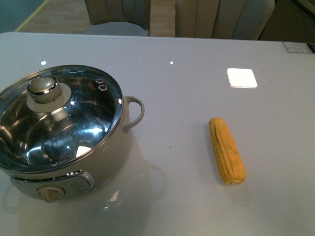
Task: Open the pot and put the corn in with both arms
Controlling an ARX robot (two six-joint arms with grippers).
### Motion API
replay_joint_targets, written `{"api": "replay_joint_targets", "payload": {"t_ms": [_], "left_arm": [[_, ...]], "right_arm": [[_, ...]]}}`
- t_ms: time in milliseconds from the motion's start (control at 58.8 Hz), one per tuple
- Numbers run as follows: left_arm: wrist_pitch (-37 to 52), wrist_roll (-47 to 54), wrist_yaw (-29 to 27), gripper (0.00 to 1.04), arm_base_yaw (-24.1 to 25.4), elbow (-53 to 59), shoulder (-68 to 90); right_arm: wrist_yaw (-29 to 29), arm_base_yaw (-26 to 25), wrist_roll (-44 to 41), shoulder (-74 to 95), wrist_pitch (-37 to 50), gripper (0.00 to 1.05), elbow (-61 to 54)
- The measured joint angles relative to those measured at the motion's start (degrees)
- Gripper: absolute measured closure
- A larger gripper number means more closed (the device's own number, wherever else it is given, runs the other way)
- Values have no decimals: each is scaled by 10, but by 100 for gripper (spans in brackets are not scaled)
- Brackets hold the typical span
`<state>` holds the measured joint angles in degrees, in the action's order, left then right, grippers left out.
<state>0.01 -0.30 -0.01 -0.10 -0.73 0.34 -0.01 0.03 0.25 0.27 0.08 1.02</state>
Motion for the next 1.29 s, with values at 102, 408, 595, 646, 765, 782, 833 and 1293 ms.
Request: {"api": "replay_joint_targets", "payload": {"t_ms": [102,408,595,646,765,782,833,1293], "left_arm": [[0,0,0,7,0,0,0],[0,0,0,7,0,0,0],[0,0,0,7,0,0,0],[0,0,0,7,0,0,0],[-76,-30,-38,7,-14,-28,32],[-118,-46,-56,7,-21,-47,58],[-205,-80,-79,7,-36,-85,123],[193,-63,-74,7,-119,-186,605]], "right_arm": [[0,0,0,0,0,9,0],[0,0,0,0,0,9,0],[0,0,0,0,0,9,0],[0,0,0,0,0,9,0],[0,0,0,0,0,9,0],[0,0,0,0,0,9,0],[0,0,0,0,0,9,0],[0,0,0,0,0,9,0]]}}
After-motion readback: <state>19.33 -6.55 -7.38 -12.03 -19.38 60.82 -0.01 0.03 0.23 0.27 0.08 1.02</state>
